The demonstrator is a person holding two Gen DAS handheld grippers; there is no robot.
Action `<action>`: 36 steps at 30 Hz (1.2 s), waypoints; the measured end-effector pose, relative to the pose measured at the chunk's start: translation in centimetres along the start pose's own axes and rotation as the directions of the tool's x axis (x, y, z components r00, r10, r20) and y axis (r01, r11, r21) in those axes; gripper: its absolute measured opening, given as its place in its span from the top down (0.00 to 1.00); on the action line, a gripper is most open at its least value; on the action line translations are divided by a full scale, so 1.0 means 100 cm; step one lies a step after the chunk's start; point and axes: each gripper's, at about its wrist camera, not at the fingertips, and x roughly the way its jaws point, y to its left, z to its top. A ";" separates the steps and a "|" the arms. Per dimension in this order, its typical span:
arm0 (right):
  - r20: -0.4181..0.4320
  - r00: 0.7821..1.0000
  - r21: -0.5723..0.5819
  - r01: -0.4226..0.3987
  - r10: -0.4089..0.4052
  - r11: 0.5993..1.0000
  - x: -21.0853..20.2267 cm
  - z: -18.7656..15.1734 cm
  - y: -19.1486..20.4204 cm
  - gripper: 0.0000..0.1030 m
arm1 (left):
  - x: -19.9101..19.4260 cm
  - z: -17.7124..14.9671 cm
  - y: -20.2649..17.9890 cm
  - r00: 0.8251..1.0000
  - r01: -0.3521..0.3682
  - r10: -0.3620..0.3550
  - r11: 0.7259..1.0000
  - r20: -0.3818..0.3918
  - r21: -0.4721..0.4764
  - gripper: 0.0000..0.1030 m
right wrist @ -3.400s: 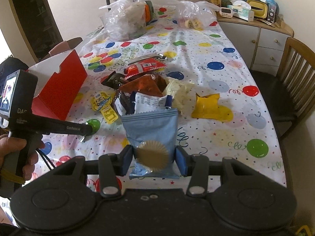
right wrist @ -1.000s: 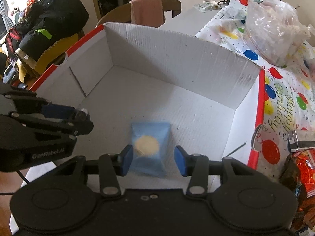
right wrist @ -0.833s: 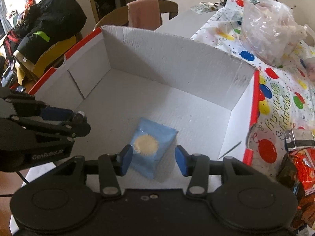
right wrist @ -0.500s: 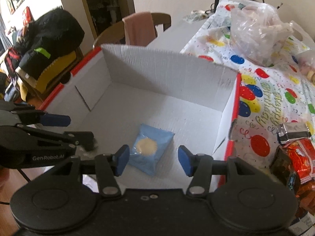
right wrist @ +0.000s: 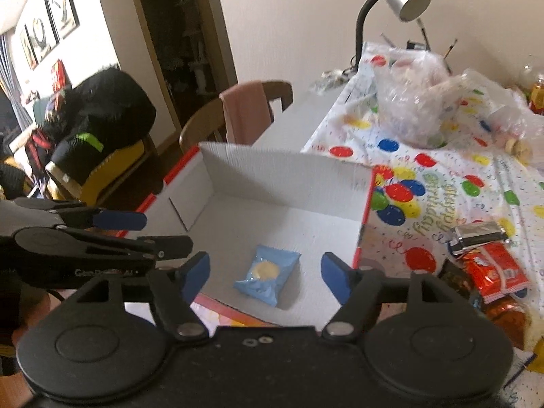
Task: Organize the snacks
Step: 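Lower the blue packet into the box and open the right gripper, then move the right gripper back to the yellow folded packet on the table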
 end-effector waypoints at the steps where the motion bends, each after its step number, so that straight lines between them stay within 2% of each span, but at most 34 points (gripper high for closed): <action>1: 0.013 1.000 0.004 -0.001 0.001 1.000 -0.007 -0.001 -0.001 0.26 | -0.003 0.000 -0.005 1.000 0.009 -0.009 1.000 0.012 0.005 0.30; 8: 0.091 0.996 0.027 0.012 -0.014 1.000 -0.051 -0.013 -0.018 0.14 | -0.017 -0.001 -0.045 0.997 0.049 -0.052 0.998 0.065 0.046 0.22; 13: 0.120 0.992 0.068 0.026 -0.034 0.997 -0.074 -0.028 -0.044 0.09 | -0.016 -0.003 -0.079 0.994 0.084 -0.089 0.993 0.066 0.078 0.21; 17: 0.133 0.990 0.101 0.029 -0.043 0.994 -0.089 -0.041 -0.072 0.01 | -0.011 -0.007 -0.108 0.992 0.102 -0.107 0.991 0.063 0.082 0.20; 19: 0.140 0.989 0.118 0.022 -0.039 0.993 -0.096 -0.048 -0.085 0.00 | -0.005 -0.010 -0.124 0.992 0.109 -0.113 0.991 0.055 0.077 0.19; 24: 0.121 0.991 0.146 0.038 -0.056 0.989 -0.106 -0.067 -0.121 0.00 | 0.012 -0.017 -0.160 0.991 0.128 -0.130 0.989 0.011 0.079 0.19; 31: 0.077 0.988 0.181 0.116 -0.132 0.977 -0.120 -0.097 -0.178 0.00 | 0.045 -0.025 -0.202 0.993 0.115 -0.112 0.991 -0.045 0.069 0.19; 36: 0.030 0.981 0.227 0.180 -0.191 0.957 -0.123 -0.119 -0.230 0.00 | 0.070 -0.031 -0.228 0.991 0.118 -0.111 0.988 -0.078 0.096 0.19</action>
